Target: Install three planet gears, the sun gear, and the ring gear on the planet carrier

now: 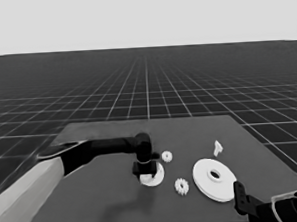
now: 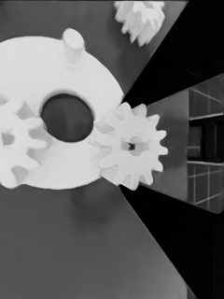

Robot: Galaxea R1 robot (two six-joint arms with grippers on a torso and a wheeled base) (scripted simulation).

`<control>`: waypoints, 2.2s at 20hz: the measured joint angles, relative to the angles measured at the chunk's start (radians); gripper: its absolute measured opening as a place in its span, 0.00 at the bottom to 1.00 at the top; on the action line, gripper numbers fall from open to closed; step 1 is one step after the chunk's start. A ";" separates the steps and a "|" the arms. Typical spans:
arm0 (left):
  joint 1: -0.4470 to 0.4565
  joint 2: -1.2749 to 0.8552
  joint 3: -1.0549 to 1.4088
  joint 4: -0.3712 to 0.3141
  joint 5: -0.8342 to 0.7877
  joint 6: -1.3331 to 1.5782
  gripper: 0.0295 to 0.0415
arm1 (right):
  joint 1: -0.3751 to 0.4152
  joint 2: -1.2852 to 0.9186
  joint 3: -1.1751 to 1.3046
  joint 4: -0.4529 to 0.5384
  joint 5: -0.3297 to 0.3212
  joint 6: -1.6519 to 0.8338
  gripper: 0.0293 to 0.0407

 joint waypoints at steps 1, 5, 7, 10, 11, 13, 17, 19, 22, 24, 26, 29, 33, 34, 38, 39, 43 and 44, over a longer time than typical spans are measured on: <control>0.007 0.002 -0.007 0.008 -0.003 0.004 0.14 | 0.000 0.000 0.000 0.000 0.000 0.000 0.81; 0.016 0.004 -0.015 0.017 -0.006 0.010 0.14 | 0.000 0.000 0.000 0.000 0.000 0.000 0.81; 0.017 0.004 -0.016 0.018 -0.007 0.010 0.41 | 0.000 0.000 0.000 0.000 0.000 0.000 0.81; 0.017 0.004 -0.017 0.019 -0.007 0.010 0.74 | 0.000 0.000 0.000 0.000 0.000 0.000 0.81; 0.017 0.004 -0.017 0.019 -0.007 0.010 0.74 | 0.000 0.000 0.000 0.000 0.000 0.000 0.81; 0.017 0.004 -0.017 0.019 -0.007 0.010 0.75 | 0.000 0.000 0.000 0.000 0.000 0.000 0.81; -0.042 -0.008 0.036 -0.044 0.015 -0.026 0.75 | 0.000 0.000 0.000 0.000 0.000 0.000 0.81; -0.116 -0.014 0.071 -0.111 0.025 -0.052 0.75 | 0.000 0.000 0.000 0.000 0.000 0.000 0.81; -0.146 -0.015 0.080 -0.142 0.026 -0.059 0.75 | 0.000 0.000 0.000 0.000 0.000 0.000 0.81; -0.150 -0.015 0.080 -0.147 0.026 -0.059 0.75 | 0.000 0.000 0.000 0.000 0.000 0.000 0.81; -0.152 -0.015 0.081 -0.148 0.026 -0.059 0.75 | 0.000 0.000 0.000 0.000 0.000 0.000 0.81; -0.424 -0.886 0.845 -0.053 -0.678 1.293 0.89 | 0.000 0.000 0.000 0.000 0.000 0.000 0.81; -0.496 -1.159 1.035 -0.031 -0.840 1.759 0.75 | 0.000 0.000 0.000 0.000 0.000 0.000 0.81; -0.500 -1.174 1.046 -0.030 -0.849 1.785 0.75 | 0.000 0.000 0.000 0.000 0.000 0.000 0.81; -0.505 -1.192 1.059 -0.028 -0.860 1.818 0.75 | 0.408 0.732 -0.593 0.426 -0.436 0.782 0.89; -0.505 -1.192 1.060 -0.028 -0.861 1.819 0.75 | 0.404 0.909 -0.902 0.470 -0.384 0.810 0.85; -0.506 -1.194 1.061 -0.028 -0.862 1.822 0.75 | 0.390 1.152 -1.456 0.548 -0.317 0.728 0.81; -0.506 -1.194 1.061 -0.028 -0.862 1.822 0.75 | 0.389 1.172 -1.502 0.554 -0.314 0.715 0.81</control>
